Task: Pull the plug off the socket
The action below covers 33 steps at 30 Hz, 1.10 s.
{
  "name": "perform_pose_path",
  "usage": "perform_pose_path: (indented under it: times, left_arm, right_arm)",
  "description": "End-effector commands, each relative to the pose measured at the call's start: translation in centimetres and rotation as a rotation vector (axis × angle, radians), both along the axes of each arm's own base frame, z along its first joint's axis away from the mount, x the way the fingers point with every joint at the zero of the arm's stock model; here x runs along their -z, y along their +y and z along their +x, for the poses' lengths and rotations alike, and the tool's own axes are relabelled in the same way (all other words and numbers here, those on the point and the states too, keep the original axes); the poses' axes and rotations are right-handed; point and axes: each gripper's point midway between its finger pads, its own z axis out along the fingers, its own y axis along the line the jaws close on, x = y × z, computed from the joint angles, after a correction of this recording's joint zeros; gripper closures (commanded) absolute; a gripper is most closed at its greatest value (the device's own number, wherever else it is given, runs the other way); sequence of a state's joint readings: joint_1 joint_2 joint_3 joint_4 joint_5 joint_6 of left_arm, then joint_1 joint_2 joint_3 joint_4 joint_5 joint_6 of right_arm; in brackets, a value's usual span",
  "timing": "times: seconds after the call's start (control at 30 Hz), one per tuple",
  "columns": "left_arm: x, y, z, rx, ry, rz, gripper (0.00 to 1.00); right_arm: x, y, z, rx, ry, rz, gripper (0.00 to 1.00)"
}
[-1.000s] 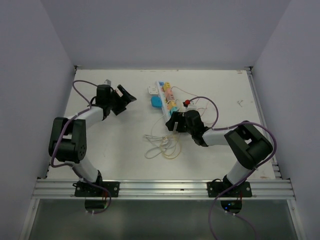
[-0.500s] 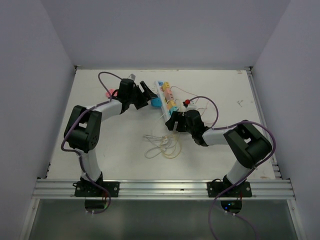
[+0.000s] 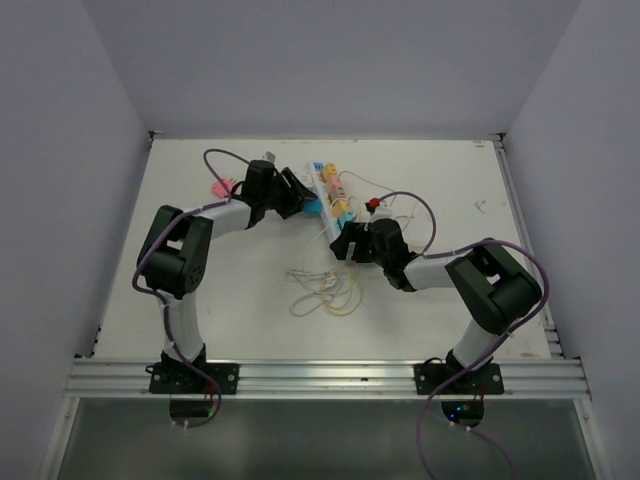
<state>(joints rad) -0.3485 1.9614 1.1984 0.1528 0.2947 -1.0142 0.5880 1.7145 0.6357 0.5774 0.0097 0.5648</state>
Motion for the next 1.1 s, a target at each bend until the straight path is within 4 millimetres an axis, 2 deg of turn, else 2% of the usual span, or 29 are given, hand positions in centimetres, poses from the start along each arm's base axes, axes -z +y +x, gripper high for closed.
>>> perform_pose_path:
  times: [0.0,0.13,0.3,0.37,0.53,0.6,1.07]
  left_arm:
    - [-1.3,-0.5,1.2,-0.011,-0.056,-0.038,0.46]
    - [-1.3,0.1,1.4,-0.036,-0.061,-0.056,0.51]
    - [-0.9,0.2,1.4,-0.05,-0.058,-0.085,0.69]
    - [-0.7,0.2,1.3,-0.052,-0.053,-0.091,0.7]
    - [0.0,0.5,0.6,-0.065,-0.048,-0.111,0.87]
    - [0.3,0.5,0.2,-0.073,-0.046,-0.128,1.0]
    - [-1.4,2.1,-0.7,-0.15,-0.081,-0.201,1.0]
  right_arm:
    - [6.7,-2.2,-4.9,-0.029,0.255,-0.119,1.0]
    - [6.6,-2.2,-4.9,-0.029,0.253,-0.116,1.0]
    - [6.6,-2.0,-4.9,-0.032,0.255,-0.111,1.0]
    - [6.6,-2.0,-5.0,-0.034,0.254,-0.109,1.0]
    - [6.6,-1.9,-5.0,-0.034,0.253,-0.097,1.0]
    - [6.7,-1.8,-5.1,-0.028,0.262,-0.084,1.0]
    - [8.0,-2.9,-5.4,0.059,0.319,-0.101,1.0]
